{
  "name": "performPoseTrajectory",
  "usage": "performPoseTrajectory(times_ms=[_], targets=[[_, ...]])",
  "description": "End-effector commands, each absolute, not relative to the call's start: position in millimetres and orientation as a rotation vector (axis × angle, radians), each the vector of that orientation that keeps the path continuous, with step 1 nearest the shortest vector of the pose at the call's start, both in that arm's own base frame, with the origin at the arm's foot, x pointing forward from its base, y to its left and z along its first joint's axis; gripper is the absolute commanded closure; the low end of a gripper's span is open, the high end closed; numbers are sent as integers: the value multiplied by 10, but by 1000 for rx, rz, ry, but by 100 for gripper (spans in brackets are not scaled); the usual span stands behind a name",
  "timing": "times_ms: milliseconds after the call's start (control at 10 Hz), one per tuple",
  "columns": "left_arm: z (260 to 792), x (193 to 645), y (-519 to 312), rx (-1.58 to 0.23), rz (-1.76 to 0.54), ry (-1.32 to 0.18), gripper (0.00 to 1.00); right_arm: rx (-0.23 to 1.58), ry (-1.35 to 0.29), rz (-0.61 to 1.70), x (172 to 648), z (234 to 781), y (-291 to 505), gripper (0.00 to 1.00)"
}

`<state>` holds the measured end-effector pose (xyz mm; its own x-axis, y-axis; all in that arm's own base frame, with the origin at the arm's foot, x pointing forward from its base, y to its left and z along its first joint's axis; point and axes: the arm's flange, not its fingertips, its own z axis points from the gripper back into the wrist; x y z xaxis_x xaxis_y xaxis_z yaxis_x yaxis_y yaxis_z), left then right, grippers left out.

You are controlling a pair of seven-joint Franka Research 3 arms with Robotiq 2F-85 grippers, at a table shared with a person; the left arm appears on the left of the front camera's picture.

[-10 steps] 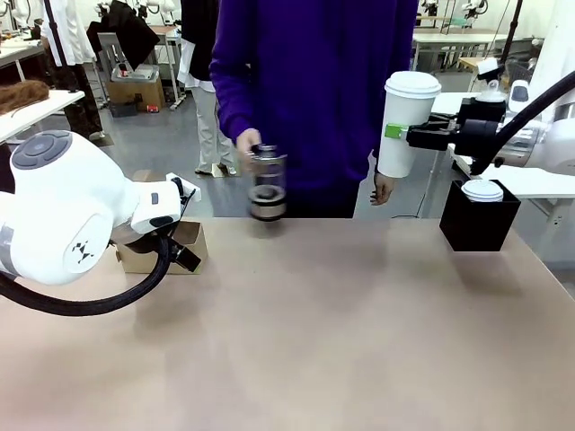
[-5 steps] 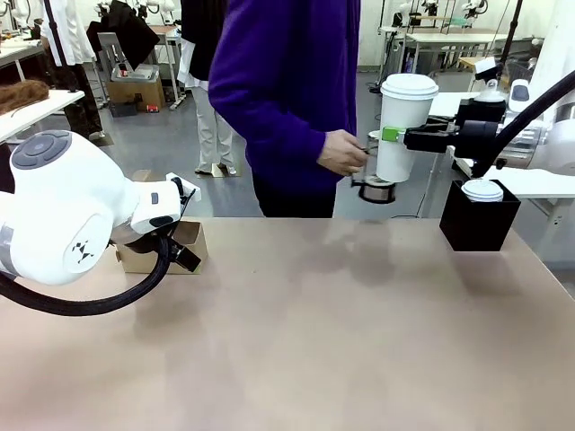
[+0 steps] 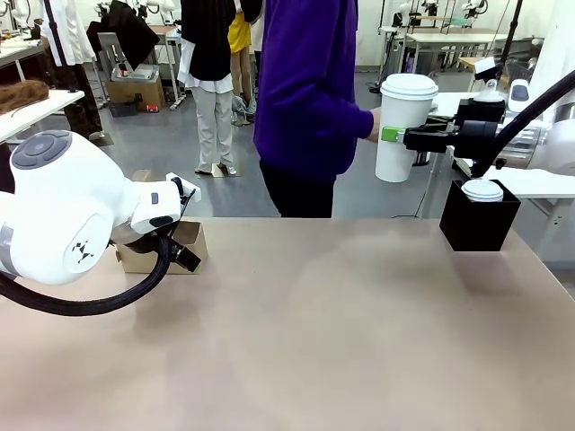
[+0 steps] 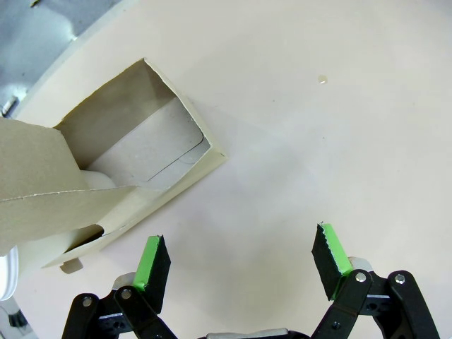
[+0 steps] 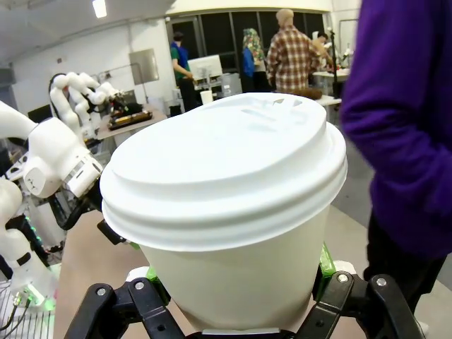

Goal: Pour a drink into a cup and package it in a carrier.
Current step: Position the Cup Carrier in the center of the table.

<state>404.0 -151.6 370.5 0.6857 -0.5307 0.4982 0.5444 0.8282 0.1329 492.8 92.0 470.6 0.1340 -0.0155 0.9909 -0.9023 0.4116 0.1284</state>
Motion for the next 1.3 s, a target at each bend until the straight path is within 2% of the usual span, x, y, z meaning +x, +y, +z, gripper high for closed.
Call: performPoseTrajectory(times_ms=[0, 200, 700, 900, 1200], targets=[[3706, 4037, -1513, -29, -601, -550, 0, 952, -1281, 813, 4936, 4747, 934, 13], [3705, 4040, -1516, -26, -602, -550, 0, 952, -1281, 813, 4936, 4747, 934, 13], [4845, 4033, -1398, 10, -344, -447, 0, 952, -1281, 813, 4936, 4747, 934, 13], [5206, 4305, -1312, 26, -241, -405, 0, 952, -1281, 813, 4936, 4747, 934, 13], [5352, 4902, -1255, 28, -118, -339, 0, 952, -1281, 813, 4936, 4747, 934, 13]])
